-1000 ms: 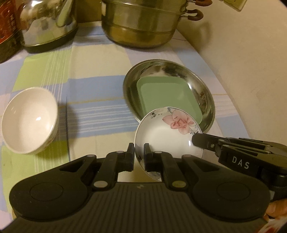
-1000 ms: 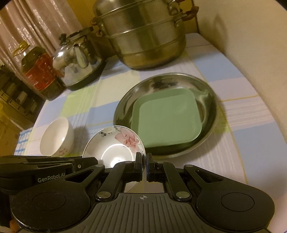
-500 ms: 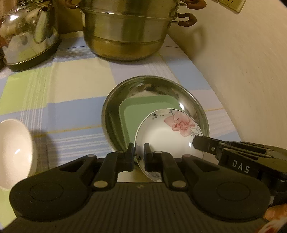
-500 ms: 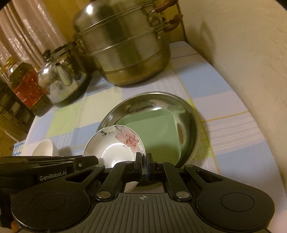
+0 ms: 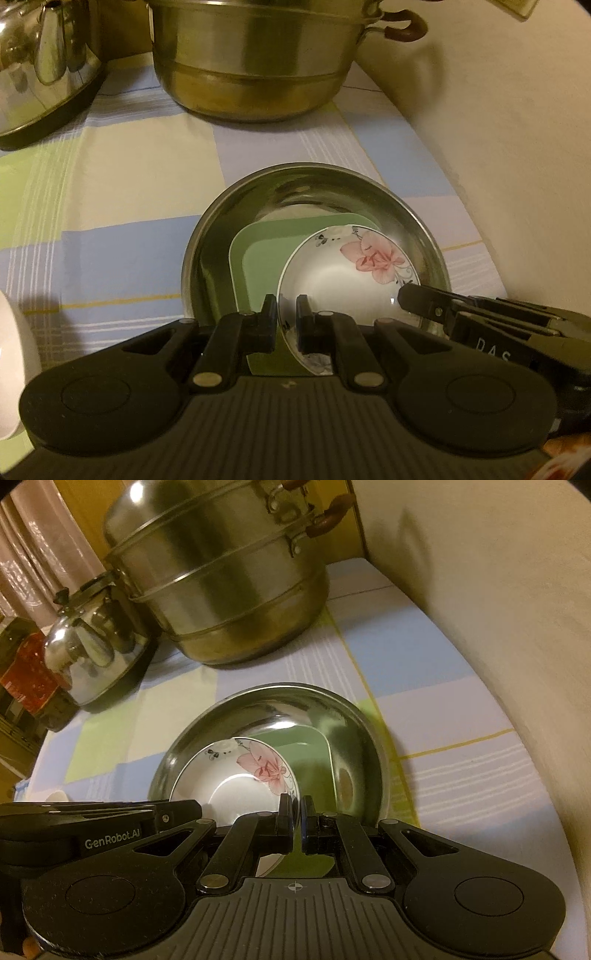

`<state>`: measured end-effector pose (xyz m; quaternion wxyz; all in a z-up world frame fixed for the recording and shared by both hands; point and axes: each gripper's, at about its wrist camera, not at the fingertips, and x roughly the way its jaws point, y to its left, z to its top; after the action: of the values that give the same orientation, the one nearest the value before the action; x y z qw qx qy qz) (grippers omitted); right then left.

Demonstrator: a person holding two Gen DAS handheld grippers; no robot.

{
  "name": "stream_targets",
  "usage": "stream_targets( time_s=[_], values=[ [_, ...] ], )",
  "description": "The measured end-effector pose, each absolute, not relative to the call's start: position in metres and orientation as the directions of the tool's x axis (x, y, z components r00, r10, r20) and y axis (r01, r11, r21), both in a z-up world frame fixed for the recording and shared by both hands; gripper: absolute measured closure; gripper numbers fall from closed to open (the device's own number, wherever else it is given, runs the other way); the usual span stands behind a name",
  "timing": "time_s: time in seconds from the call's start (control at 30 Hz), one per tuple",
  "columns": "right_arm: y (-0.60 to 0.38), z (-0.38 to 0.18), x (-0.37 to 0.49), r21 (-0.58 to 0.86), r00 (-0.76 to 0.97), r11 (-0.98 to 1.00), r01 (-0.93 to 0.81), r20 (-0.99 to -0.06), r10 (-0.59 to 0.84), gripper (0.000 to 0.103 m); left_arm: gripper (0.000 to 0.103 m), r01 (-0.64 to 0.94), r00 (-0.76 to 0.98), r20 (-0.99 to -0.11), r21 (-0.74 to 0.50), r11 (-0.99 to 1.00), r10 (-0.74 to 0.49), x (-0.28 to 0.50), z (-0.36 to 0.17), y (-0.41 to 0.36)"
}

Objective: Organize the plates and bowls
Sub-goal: 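Carry the floral saucer with the right gripper onto the green plate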

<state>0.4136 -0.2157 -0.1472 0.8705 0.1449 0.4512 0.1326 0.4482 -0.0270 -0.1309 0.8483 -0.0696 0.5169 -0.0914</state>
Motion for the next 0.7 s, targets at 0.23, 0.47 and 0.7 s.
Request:
stream_targets(
  time_s=[0.23, 0.47, 0.7],
  values=[
    [-0.213, -0.164, 0.429, 0.366, 0.532, 0.926, -0.093, -0.768, 0.357, 0.099, 0.094, 0.066, 0.423, -0.882, -0.199, 0.978, -0.208, 0.462, -0.145, -0.029],
    [-0.212, -0.171, 0.436, 0.364, 0.514, 0.927, -0.089, -0.780, 0.356, 0.099, 0.094, 0.051, 0.407, -0.890, -0.200, 0.978, -0.204, 0.469, -0.152, -0.029],
    [-0.211, -0.173, 0.440, 0.363, 0.507, 0.927, -0.092, -0.784, 0.357, 0.099, 0.093, 0.038, 0.408, -0.892, -0.196, 0.980, -0.194, 0.472, -0.154, -0.030]
  ],
)
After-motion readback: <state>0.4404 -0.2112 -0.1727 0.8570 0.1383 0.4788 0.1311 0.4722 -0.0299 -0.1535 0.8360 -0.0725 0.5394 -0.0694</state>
